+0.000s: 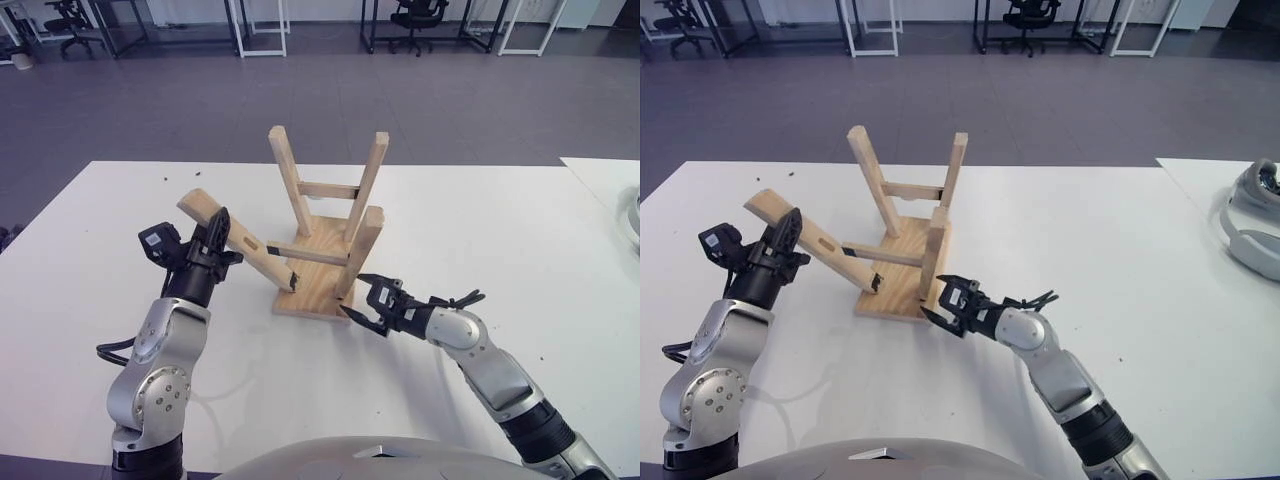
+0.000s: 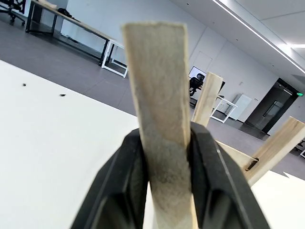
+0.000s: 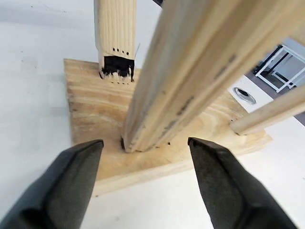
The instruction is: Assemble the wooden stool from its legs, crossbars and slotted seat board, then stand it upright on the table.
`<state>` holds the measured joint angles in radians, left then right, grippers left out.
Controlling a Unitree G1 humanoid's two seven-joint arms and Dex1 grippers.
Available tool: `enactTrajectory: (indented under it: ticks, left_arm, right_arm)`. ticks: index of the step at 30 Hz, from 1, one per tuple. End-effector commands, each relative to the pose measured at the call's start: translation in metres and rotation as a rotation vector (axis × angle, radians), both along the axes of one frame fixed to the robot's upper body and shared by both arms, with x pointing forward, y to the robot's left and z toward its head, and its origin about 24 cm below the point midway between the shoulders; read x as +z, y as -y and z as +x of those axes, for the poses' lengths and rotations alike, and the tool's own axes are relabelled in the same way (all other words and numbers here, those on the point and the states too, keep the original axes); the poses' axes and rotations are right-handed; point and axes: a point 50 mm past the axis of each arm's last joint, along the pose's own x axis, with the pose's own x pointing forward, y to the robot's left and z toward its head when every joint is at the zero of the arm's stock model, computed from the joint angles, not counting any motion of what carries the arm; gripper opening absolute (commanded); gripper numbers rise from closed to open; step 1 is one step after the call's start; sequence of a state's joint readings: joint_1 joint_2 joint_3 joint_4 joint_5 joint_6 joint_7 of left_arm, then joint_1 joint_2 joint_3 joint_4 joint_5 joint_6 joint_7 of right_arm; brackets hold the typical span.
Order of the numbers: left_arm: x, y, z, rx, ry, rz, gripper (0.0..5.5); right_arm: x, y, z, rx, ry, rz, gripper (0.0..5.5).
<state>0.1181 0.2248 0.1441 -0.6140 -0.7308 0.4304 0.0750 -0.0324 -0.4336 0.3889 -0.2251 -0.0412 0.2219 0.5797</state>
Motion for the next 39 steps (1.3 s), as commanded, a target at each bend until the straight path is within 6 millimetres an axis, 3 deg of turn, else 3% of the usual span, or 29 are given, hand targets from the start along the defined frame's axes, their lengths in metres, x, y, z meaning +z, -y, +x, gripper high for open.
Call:
enactTrajectory:
  ticks: [1,4,10,12,14,18,21,24,27,28,31,33,34,35,36,38,39]
  left_arm:
    - [-0.032,0.012,-0.009,-0.087,-0.193,0.224,1.01]
    - [-0.039,0.022,-0.011,-0.082,-0.216,0.244,1.01]
    - [-0.050,0.037,-0.008,-0.090,-0.265,0.330,1.01]
    - [-0.065,0.041,-0.014,-0.143,-0.327,0.367,1.02]
    - [-0.074,0.046,-0.018,-0.228,-0.354,0.418,1.63]
    - [-0.072,0.050,-0.016,-0.328,-0.312,0.435,2.32]
    - [-0.044,0.051,-0.005,-0.305,-0.178,0.266,2.79]
    - [-0.010,0.049,-0.011,-0.381,-0.018,0.079,3.34]
    - [0.002,0.019,-0.031,-0.571,-0.017,0.154,3.52]
    - [0.015,0.005,-0.034,-0.650,0.004,0.194,3.52]
    - [0.088,-0.024,-0.003,-0.668,0.267,0.248,3.52]
    - [0.140,-0.022,0.027,-0.592,0.461,0.239,3.52]
    - [0.155,-0.015,0.037,-0.579,0.509,0.230,3.52]
    - [0.162,-0.008,0.043,-0.581,0.520,0.231,3.52]
    - [0.157,-0.001,0.051,-0.591,0.490,0.246,3.52]
    - [0.129,0.007,0.062,-0.609,0.368,0.270,3.52]
    - [0.109,0.011,0.067,-0.615,0.287,0.274,3.52]
  right_arm:
    - [0.008,0.032,0.002,-0.158,-0.011,0.043,3.33]
    - [0.018,0.046,-0.003,-0.198,0.003,0.078,3.33]
    - [0.029,0.045,-0.004,-0.215,0.036,0.119,3.33]
    - [0.031,0.045,-0.002,-0.225,0.045,0.126,3.33]
    - [0.031,0.043,0.000,-0.225,0.049,0.130,3.33]
    - [0.030,0.039,0.001,-0.222,0.050,0.142,3.33]
    - [0.037,0.044,0.005,-0.267,0.062,0.196,3.33]
    - [0.053,0.065,0.017,-0.384,0.105,0.276,3.33]
    - [0.082,0.091,0.033,-0.511,0.190,0.358,3.33]
    - [0.097,0.095,0.040,-0.524,0.228,0.411,3.33]
    - [0.149,0.082,0.055,-0.425,0.315,0.599,3.33]
    - [0.183,0.062,0.063,-0.298,0.336,0.694,3.33]
    - [0.197,0.054,0.066,-0.248,0.334,0.730,3.33]
    - [0.208,0.048,0.067,-0.213,0.330,0.754,3.33]
    - [0.220,0.042,0.066,-0.172,0.318,0.786,3.33]
    - [0.223,0.033,0.061,-0.129,0.225,0.805,3.33]
    - [0.212,0.029,0.060,-0.141,0.135,0.799,3.33]
